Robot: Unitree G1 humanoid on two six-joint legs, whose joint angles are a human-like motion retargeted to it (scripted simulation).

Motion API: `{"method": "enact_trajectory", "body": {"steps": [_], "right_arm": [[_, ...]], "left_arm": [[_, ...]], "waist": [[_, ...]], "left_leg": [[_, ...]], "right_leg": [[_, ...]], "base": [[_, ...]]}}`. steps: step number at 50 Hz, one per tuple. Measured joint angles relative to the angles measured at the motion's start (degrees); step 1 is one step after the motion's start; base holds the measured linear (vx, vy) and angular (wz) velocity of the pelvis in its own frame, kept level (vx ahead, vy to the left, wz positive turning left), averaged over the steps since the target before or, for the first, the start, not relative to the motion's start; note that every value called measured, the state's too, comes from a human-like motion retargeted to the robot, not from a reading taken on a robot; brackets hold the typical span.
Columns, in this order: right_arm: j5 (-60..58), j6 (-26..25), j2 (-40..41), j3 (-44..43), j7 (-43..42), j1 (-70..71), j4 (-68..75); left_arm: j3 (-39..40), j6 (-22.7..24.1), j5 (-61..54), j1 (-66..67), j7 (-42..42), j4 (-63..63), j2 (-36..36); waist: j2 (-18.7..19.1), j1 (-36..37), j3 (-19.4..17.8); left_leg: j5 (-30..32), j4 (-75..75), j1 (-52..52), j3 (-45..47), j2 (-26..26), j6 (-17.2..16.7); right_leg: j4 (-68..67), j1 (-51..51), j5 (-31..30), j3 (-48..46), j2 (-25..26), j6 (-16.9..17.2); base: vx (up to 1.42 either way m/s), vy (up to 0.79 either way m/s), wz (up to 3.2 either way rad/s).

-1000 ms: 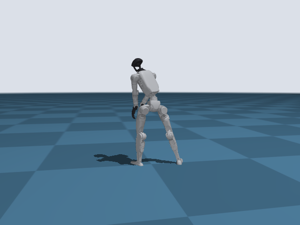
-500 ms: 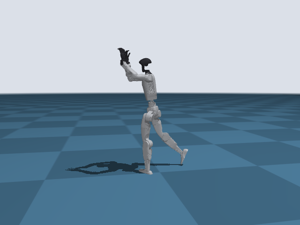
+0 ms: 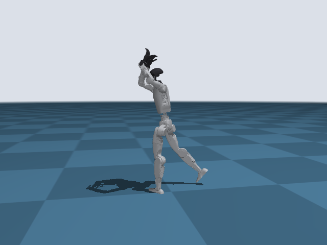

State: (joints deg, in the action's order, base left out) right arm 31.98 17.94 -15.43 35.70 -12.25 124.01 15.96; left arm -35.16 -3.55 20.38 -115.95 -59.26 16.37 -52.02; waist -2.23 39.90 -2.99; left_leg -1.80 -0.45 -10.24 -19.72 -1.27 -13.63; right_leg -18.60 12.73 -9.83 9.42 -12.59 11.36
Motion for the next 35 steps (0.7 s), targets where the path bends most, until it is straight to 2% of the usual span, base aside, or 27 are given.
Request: {"method": "enact_trajectory", "body": {"steps": [2,3,5,7,9,10,12,14,17,19,22,24,26,28,30,32,35], "right_arm": [[4.9,1.5,3.5,-0.4,-0.6,-1.8,2.6],[5.3,1.4,5.5,-0.6,-0.3,-2.9,4.5],[5.3,0.4,11.5,-2.1,-0.7,-5.8,9.2],[3.9,-2.4,20.1,-4.7,-1.8,-10.1,15.9],[3.0,-6.1,27.4,-7.3,-3.1,-15.3,24.2],[2.7,-8.4,30.5,-8.5,-3.8,-18.2,28.8],[3.8,-12.9,32.1,-9.2,-6.0,-24.4,38.8],[5.9,-16.3,31.8,-8.3,-10.4,-33.0,47.1],[15.6,-15.5,25.5,-2.9,-15.5,-51.6,52.4],[21.8,-14.7,19.0,-2.8,-14.9,-66.1,50.3],[25.8,-13.0,5.6,-5.8,-15.3,-85.6,36.7],[22.6,-9.8,-3.3,-10.0,-22.2,-91.1,24.3],[15.6,-6.6,-9.4,-16.0,-29.3,-88.9,13.9],[7.4,-6.2,-11.7,-23.1,-30.4,-79.2,7.0],[-0.2,-7.0,-12.5,-30.0,-27.8,-66.1,2.3],[-8.5,-8.2,-15.7,-33.4,-28.4,-54.0,-2.4],[-21.5,-11.3,-23.2,-30.7,-35.4,-38.1,-9.8]], "left_arm": [[1.4,1.1,-2.1,3.2,-0.8,2.1,-0.3],[2.6,1.5,-2.8,5.7,-1.1,3.3,-0.6],[6.2,1.9,-4.9,12.2,-1.7,5.6,-1.7],[12.3,2.3,-8.7,22.3,-1.9,7.8,-2.0],[18.8,2.6,-13.9,32.6,-1.1,11.0,1.8],[21.7,2.7,-17.0,37.8,-0.3,12.9,4.6],[24.9,3.2,-24.5,44.2,1.4,18.4,14.7],[24.4,3.1,-32.1,49.3,3.6,26.9,24.2],[18.1,2.6,-40.4,52.9,10.8,45.1,40.4],[14.8,-0.2,-44.1,54.4,20.9,55.9,52.0],[11.2,-2.0,-47.7,56.4,34.9,61.5,66.5],[10.4,0.8,-48.7,54.8,34.9,57.8,72.6],[11.4,4.7,-48.0,48.5,32.0,51.6,75.0],[11.6,8.5,-49.1,37.2,32.0,45.2,72.1],[8.5,11.2,-53.2,24.0,35.6,38.8,65.9],[4.5,12.0,-55.7,11.0,39.8,32.4,59.5],[-1.8,14.0,-54.9,-6.4,41.4,24.3,52.7]], "waist": [[2.0,0.6,-1.7],[3.1,0.7,-3.1],[5.7,0.3,-5.3],[8.9,-0.9,-7.0],[12.1,-1.7,-9.7],[13.7,-2.3,-11.1],[14.9,-3.6,-15.7],[13.9,-8.3,-19.3],[9.8,-17.6,-23.0],[5.3,-25.8,-23.4],[-3.5,-40.6,-20.6],[-9.6,-52.0,-16.0],[-14.2,-63.3,-9.9],[-17.5,-73.1,-4.5],[-18.9,-79.6,-0.7],[-17.2,-81.1,1.9],[-13.1,-79.2,4.1]], "left_leg": [[-0.2,1.0,-0.8,3.5,0.5,-1.2],[-0.5,1.9,-0.8,6.0,-0.9,-1.3],[-0.6,3.1,-2.0,10.6,0.0,-1.4],[-0.7,4.4,-4.3,15.4,2.9,-1.4],[-0.8,5.9,-6.5,20.5,6.4,-1.4],[-1.0,6.7,-7.5,23.1,8.2,-1.4],[1.2,4.3,-7.6,28.6,9.5,1.4],[3.1,2.0,-7.1,33.8,10.2,3.5],[2.8,3.5,-6.5,40.3,12.6,3.5],[2.0,5.6,-5.4,44.3,14.9,3.2],[0.5,10.1,-2.2,50.0,19.1,2.5],[0.0,13.7,1.0,53.2,22.1,2.3],[0.4,17.6,5.1,55.3,25.1,2.8],[2.1,21.1,10.4,55.7,27.5,3.2],[5.1,24.1,16.0,53.6,28.8,3.3],[9.4,26.5,19.9,48.0,28.2,3.6],[16.6,28.7,22.8,34.9,23.9,2.7]], "right_leg": [[-0.5,-1.1,4.3,-7.2,-2.8,-2.1],[-1.0,-1.4,6.8,-10.4,-5.7,-2.3],[-2.3,-3.8,11.0,-18.0,-8.7,-4.7],[-3.6,-7.8,15.0,-25.5,-10.1,-7.9],[-4.9,-11.9,18.9,-32.0,-10.8,-10.4],[-5.3,-14.0,20.7,-34.7,-11.0,-11.5],[-5.6,-18.3,23.3,-37.5,-12.4,-11.8],[-4.9,-21.9,24.6,-37.9,-13.3,-11.7],[-1.8,-24.4,24.6,-35.7,-12.2,-10.5],[1.8,-24.5,23.2,-32.8,-10.4,-9.4],[7.7,-23.2,20.8,-27.1,-6.9,-7.5],[11.2,-22.2,19.2,-22.1,-4.3,-6.2],[13.8,-21.2,18.0,-15.9,-1.6,-5.6],[15.5,-19.6,17.2,-8.4,1.3,-5.8],[16.8,-17.7,16.5,-0.2,4.3,-6.3],[18.1,-16.1,15.7,7.9,7.1,-6.7],[20.7,-14.5,13.9,19.0,10.0,-6.6]], "base": [[-0.34,0.04,-1.55],[-0.37,0.12,-1.79],[-0.43,-0.01,-2.04],[-0.51,-0.18,-2.37],[-0.53,-0.24,-2.60],[-0.53,-0.26,-2.64],[-0.51,-0.24,-2.51],[-0.42,-0.20,-2.20],[-0.26,-0.20,-1.91],[-0.09,-0.22,-1.91],[0.07,-0.27,-2.19],[0.19,-0.34,-2.69],[0.26,-0.38,-3.20],[0.29,-0.39,-3.69],[0.32,-0.36,-3.95],[0.38,-0.30,-3.93],[0.40,-0.21,-3.54]]}}
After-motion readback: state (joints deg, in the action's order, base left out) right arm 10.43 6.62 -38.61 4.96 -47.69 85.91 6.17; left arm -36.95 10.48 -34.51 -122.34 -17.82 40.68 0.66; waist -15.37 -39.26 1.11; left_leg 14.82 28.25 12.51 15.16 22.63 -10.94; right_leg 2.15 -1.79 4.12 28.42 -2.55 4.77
